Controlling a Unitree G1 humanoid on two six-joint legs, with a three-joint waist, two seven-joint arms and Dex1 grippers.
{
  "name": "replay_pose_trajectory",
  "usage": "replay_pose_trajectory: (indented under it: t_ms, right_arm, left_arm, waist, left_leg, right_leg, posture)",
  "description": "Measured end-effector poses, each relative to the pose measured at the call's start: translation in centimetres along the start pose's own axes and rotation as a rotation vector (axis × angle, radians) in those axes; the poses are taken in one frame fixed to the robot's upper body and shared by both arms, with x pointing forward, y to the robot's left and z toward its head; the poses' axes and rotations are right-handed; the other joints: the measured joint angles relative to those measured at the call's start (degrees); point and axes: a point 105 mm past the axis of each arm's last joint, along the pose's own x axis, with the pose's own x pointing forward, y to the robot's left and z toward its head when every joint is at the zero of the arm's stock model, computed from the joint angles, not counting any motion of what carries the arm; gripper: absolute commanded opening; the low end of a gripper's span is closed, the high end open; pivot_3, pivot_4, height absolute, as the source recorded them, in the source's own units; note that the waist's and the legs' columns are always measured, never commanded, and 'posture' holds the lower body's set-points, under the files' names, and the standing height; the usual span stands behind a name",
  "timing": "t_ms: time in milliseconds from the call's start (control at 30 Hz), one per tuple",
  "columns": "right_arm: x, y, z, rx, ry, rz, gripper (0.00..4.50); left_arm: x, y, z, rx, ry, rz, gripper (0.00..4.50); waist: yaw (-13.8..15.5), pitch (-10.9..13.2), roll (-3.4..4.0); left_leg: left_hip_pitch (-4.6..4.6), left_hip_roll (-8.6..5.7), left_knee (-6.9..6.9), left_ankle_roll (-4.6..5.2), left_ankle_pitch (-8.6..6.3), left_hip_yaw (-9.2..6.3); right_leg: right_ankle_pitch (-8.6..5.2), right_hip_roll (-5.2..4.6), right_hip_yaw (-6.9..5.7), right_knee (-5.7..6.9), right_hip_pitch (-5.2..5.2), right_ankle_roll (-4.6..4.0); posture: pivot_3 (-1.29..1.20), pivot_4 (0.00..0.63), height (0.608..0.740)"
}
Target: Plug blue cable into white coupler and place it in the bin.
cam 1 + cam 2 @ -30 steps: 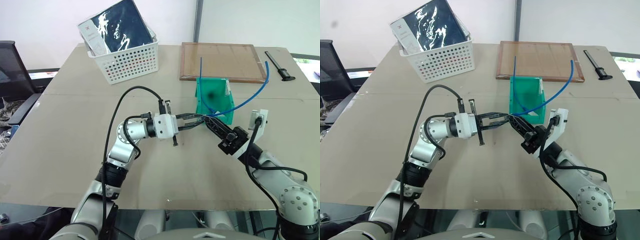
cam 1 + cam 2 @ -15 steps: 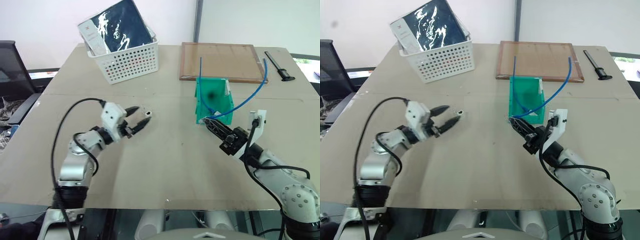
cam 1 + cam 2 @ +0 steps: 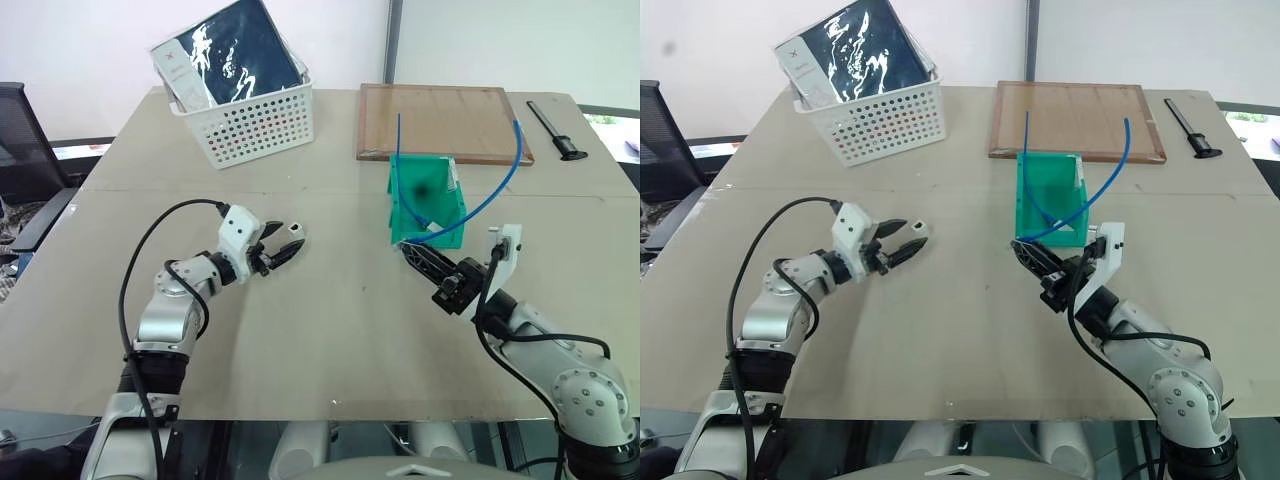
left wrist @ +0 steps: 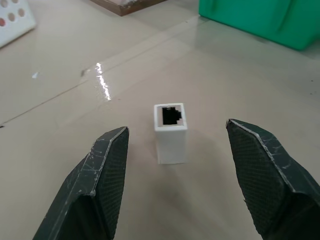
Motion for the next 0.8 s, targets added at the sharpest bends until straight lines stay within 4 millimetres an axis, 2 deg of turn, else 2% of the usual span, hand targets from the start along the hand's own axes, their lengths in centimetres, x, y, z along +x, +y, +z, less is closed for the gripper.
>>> replay_pose_trajectory:
  t_ms: [200, 233, 333, 367, 400, 467, 600, 800]
  right_arm:
    - [-0.1, 0.0, 0.0, -0.006, -0.003, -0.004, 0.0]
    - [-0.1, 0.1, 0.0, -0.007, -0.003, -0.005, 0.0]
    - [-0.1, 0.2, 0.1, -0.011, -0.004, -0.002, 0.0]
    - [-0.1, 0.3, 0.1, -0.016, -0.004, 0.0, 0.0]
    - [-0.2, 0.3, 0.1, -0.018, -0.003, -0.001, 0.0]
    - [-0.3, 0.3, 0.1, -0.022, -0.001, -0.001, 0.0]
    - [-0.3, 0.4, 0.1, -0.036, 0.003, -0.002, 0.0]
    - [-0.4, -0.1, 0.7, -0.213, 0.053, 0.002, 0.0]
  left_arm:
    - [1.2, 0.4, -0.4, 0.001, 0.022, 0.004, 3.15]
    - [1.7, 0.1, -0.8, 0.002, 0.033, -0.008, 2.77]
    - [2.0, -0.3, -1.4, -0.007, 0.048, -0.018, 2.23]
    - [2.2, -0.3, -1.7, -0.014, 0.056, -0.023, 1.58]
    - [2.3, -0.3, -1.6, -0.01, 0.056, -0.025, 1.31]
    - [2.4, -0.4, -1.4, 0.01, 0.044, -0.036, 0.39]
    - [2.5, -1.2, -1.0, 0.019, 0.017, -0.105, 0.36]
    - [3.2, -5.5, 1.4, 0.044, -0.048, -0.398, 0.36]
  waist:
    - [0.03, 0.0, -0.01]
    - [0.05, 0.0, -0.01]
    - [0.01, 0.0, -0.01]
    - [-0.02, 0.0, -0.02]
    - [-0.01, 0.0, -0.02]
    - [0.0, 0.0, -0.02]
    - [0.0, 0.0, -0.02]
    - [0.06, 0.0, -0.02]
  left_leg:
    - [-0.01, -0.01, 0.01, 0.0, 0.0, 0.07]
    - [-0.01, -0.02, 0.01, 0.0, 0.0, 0.1]
    - [-0.02, -0.01, 0.01, 0.0, 0.0, 0.1]
    - [-0.02, -0.01, 0.01, 0.0, 0.0, 0.09]
    - [-0.02, -0.01, 0.01, 0.0, 0.0, 0.1]
    - [-0.02, 0.0, 0.0, 0.0, 0.0, 0.1]
    - [-0.02, 0.0, 0.01, 0.0, 0.0, 0.1]
    - [-0.06, -0.03, 0.06, 0.0, 0.0, 0.26]
  right_leg:
    - [0.0, -0.01, 0.03, 0.0, 0.0, 0.01]
    - [0.0, -0.01, 0.03, -0.01, 0.0, 0.01]
    - [0.01, -0.01, 0.04, -0.01, -0.01, 0.01]
    - [0.01, -0.01, 0.04, -0.01, -0.02, 0.01]
    - [0.01, 0.0, 0.03, -0.01, -0.02, 0.01]
    - [0.01, -0.01, 0.03, 0.0, -0.02, 0.01]
    - [0.01, -0.03, 0.06, -0.01, -0.02, 0.01]
    - [0.01, -0.04, 0.05, -0.03, -0.01, 0.01]
  posture:
    - [0.0, 0.15, 0.738]
    - [0.0, 0.15, 0.738]
    - [0.0, 0.15, 0.738]
    - [0.0, 0.15, 0.738]
    - [0.0, 0.15, 0.738]
    - [0.0, 0.15, 0.738]
    - [0.0, 0.15, 0.738]
    - [0.0, 0.15, 0.738]
